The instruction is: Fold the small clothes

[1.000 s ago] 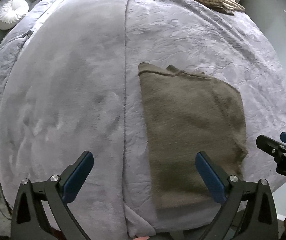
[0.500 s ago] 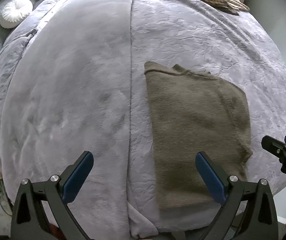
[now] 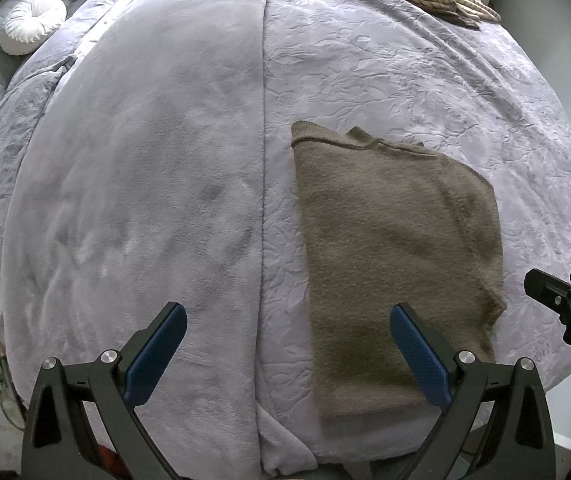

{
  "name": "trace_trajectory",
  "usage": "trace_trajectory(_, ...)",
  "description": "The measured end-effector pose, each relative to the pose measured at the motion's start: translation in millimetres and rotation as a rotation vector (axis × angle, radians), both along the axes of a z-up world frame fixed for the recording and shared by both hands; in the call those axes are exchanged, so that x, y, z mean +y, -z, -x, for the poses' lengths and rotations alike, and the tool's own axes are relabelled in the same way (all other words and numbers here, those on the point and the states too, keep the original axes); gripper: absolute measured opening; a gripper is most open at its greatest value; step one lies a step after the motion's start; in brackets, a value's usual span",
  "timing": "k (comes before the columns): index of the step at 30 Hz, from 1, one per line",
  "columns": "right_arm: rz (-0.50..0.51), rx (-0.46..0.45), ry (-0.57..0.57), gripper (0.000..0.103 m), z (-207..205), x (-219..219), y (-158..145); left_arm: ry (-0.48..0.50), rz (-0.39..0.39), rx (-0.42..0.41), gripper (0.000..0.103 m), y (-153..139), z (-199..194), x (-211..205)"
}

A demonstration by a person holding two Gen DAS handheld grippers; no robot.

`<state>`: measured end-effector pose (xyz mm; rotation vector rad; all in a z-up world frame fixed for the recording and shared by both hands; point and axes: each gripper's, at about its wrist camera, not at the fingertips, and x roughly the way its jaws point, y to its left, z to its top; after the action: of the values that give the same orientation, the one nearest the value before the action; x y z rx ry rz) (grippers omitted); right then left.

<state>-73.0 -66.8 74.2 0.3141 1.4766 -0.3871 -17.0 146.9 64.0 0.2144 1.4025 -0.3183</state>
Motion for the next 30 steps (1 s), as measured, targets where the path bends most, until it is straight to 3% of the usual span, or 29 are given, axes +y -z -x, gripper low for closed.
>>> trace_trajectory(30, -0.003, 0.001, 0.001, 0.103, 1.6, 2.6, -0.1, 0.003, -0.018, 0.007, 0.102, 2.4, 1.9, 4.6)
